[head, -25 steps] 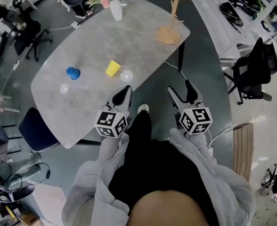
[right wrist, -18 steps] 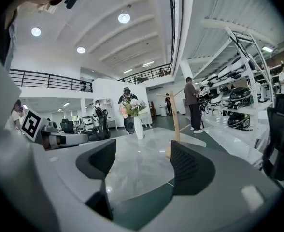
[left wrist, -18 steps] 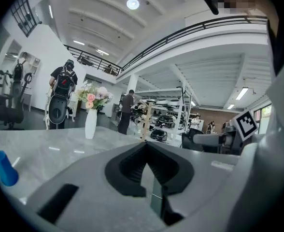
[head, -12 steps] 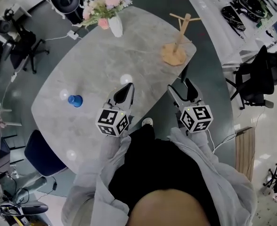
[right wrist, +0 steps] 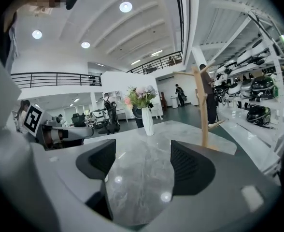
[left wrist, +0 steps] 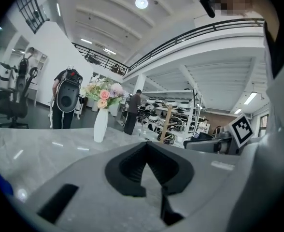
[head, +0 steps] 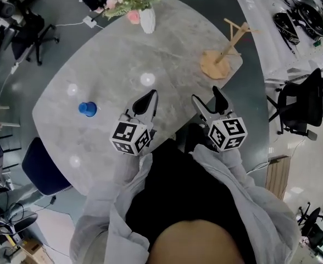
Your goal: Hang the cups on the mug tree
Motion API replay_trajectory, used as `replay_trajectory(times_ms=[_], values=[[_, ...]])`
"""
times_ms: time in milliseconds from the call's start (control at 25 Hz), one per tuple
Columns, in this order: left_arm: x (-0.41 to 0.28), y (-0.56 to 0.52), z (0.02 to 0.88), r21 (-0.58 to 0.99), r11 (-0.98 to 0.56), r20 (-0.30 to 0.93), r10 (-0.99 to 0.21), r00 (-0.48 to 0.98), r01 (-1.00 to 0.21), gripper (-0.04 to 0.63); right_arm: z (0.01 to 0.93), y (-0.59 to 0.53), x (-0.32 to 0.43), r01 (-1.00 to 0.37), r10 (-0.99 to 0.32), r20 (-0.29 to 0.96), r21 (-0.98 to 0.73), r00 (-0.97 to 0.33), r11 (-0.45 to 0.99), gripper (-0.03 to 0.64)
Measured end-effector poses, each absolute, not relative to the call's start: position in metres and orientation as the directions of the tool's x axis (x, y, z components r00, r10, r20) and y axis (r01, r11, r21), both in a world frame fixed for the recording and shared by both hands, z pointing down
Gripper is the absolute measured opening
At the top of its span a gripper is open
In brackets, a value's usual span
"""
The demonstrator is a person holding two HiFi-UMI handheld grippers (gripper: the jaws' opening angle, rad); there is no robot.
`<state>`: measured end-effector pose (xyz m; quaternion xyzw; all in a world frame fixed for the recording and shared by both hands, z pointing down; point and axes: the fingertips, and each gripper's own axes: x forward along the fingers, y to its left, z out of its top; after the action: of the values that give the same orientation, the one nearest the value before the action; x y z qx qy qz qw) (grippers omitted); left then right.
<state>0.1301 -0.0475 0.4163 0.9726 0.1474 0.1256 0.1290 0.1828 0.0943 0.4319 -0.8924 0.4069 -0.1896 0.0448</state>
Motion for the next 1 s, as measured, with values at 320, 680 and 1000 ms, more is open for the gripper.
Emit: replay_trajectory(times_ms=[320,680,1000], values=[[0.126,-0.091,0.412,0.278,-0.961,0.210,0.072,0.975,0.011,0.003,0.434,0.020,0.211,-0.869,-0.882,0.305,-0.234,0.359,-0.435,0.350],[0.097,-0.122,0.410,0.251,-0.901,0.231,-0.299,0.926,-0.354,0.003,0.435,-0.046,0.216,-0.965,-0.954,0.298,-0.250,0.003,-0.082,0.350],[0.028,-0.120,0.423,0.238,-0.743,0.283,-0.563,0.776,-0.626,0.003,0.430,-0.084,0.178,-0.948,-0.908,0.312,-0.239,-0.279,0.210,0.350]])
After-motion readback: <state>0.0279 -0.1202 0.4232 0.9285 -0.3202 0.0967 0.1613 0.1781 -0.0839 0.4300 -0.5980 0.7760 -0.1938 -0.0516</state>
